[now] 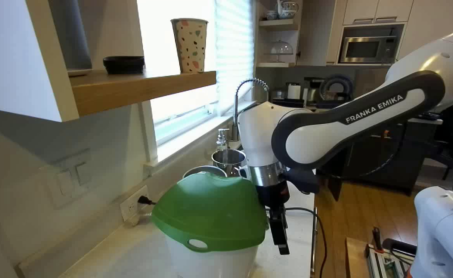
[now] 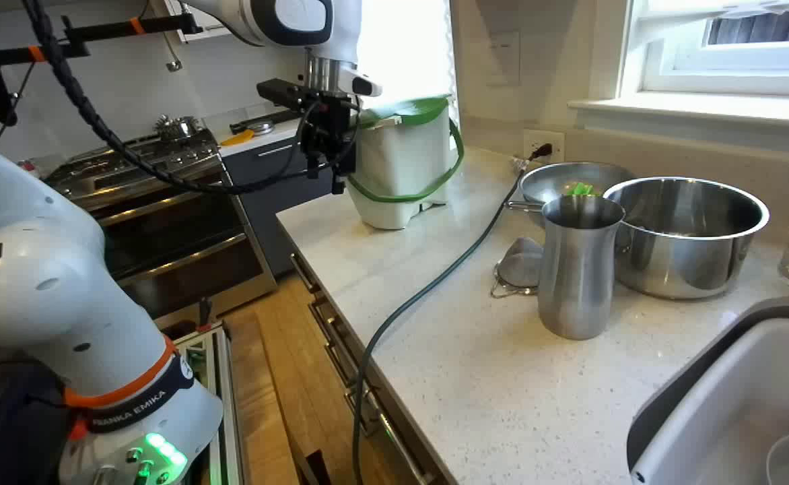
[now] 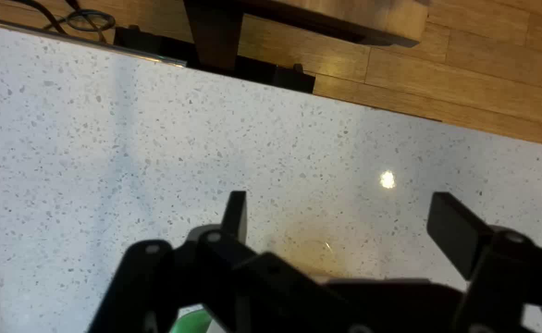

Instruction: Move the cup from the shelf to the countertop

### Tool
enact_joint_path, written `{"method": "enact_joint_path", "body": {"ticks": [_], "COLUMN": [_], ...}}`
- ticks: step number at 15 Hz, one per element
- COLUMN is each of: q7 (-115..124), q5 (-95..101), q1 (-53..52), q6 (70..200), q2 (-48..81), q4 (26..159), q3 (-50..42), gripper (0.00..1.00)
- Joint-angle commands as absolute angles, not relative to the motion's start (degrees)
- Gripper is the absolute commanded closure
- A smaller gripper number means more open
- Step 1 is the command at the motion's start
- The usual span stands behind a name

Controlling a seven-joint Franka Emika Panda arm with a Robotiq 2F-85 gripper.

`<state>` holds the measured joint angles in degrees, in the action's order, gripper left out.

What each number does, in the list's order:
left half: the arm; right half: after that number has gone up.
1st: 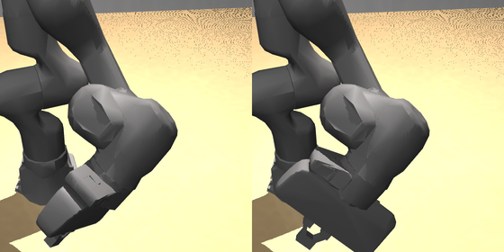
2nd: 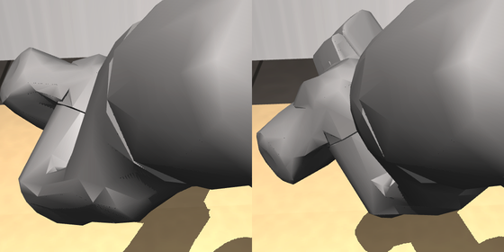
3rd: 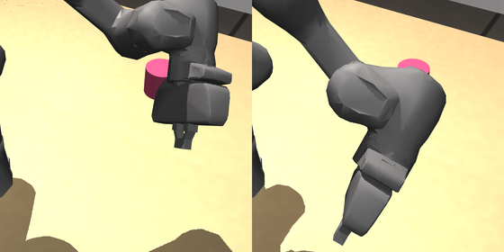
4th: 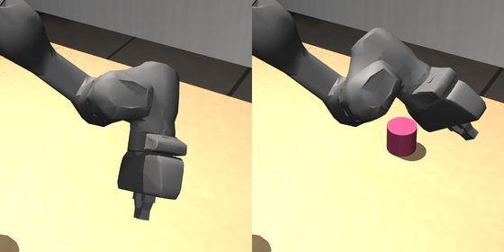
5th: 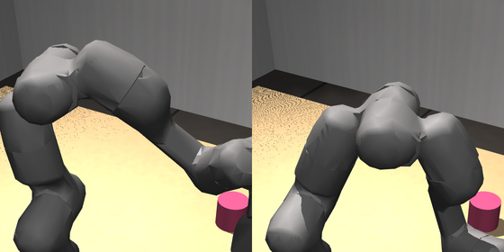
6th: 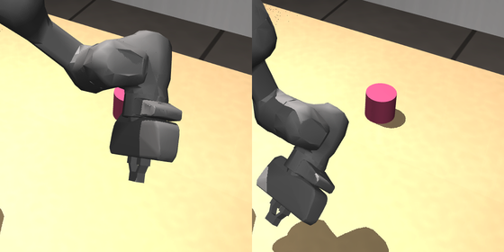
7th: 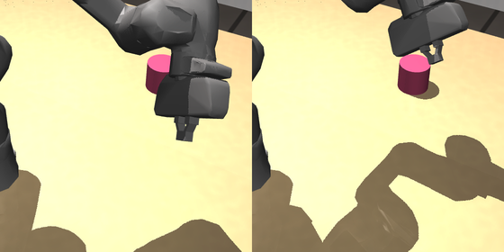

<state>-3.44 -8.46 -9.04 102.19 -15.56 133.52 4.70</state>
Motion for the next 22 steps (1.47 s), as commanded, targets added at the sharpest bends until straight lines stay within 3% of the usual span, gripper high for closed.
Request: {"method": "enact_joint_path", "body": {"ticks": [1,7,13,22], "q7": [-3.5,-2.3,3.2,5.2], "q5": [-8.6,-7.9,1.4,8.6], "q1": [-8.5,-8.2,-6.1,-4.3], "q6": [102.1,100.6,95.3,103.5], "q2": [-15.6,-17.1,-21.3,-23.4], "q4": [133.5,132.0,122.3,112.4], "q3": [5.3,5.4,6.3,6.6], "gripper": [0.00,0.00,0.00,0.00]}}
